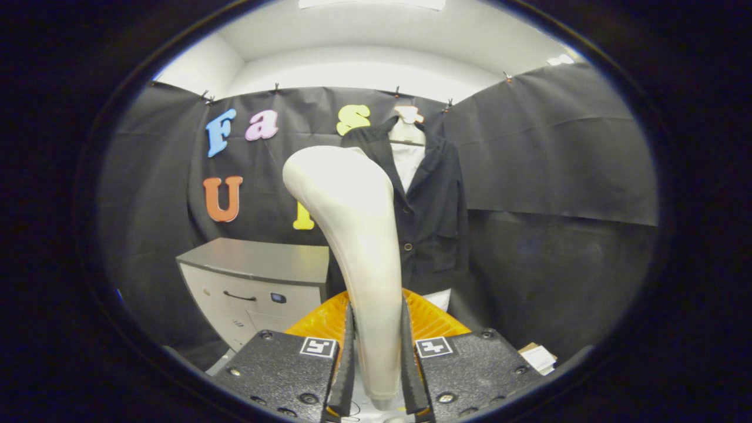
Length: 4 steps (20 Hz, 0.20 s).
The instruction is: Iron the clothes twice with a garment steamer, once on the left side and once on the right side.
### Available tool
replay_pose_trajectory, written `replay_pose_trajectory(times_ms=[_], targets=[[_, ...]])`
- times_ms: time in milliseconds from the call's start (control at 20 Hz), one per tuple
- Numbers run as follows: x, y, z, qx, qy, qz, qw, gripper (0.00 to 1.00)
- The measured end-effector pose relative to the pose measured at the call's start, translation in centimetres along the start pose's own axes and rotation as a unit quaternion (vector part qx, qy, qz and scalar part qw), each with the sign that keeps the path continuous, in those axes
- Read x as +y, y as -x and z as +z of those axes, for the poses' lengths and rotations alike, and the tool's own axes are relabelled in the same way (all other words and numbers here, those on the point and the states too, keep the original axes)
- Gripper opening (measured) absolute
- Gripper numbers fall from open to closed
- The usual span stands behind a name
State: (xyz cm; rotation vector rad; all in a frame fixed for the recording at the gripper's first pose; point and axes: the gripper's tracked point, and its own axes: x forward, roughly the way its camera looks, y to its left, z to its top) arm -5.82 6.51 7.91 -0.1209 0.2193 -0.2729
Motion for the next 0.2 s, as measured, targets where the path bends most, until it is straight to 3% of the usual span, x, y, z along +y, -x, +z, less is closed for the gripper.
replay_pose_trajectory(times_ms=[200], targets=[[0.4,1.8,-0.8,0.013,0.013,-0.003,1.000,0.36]])
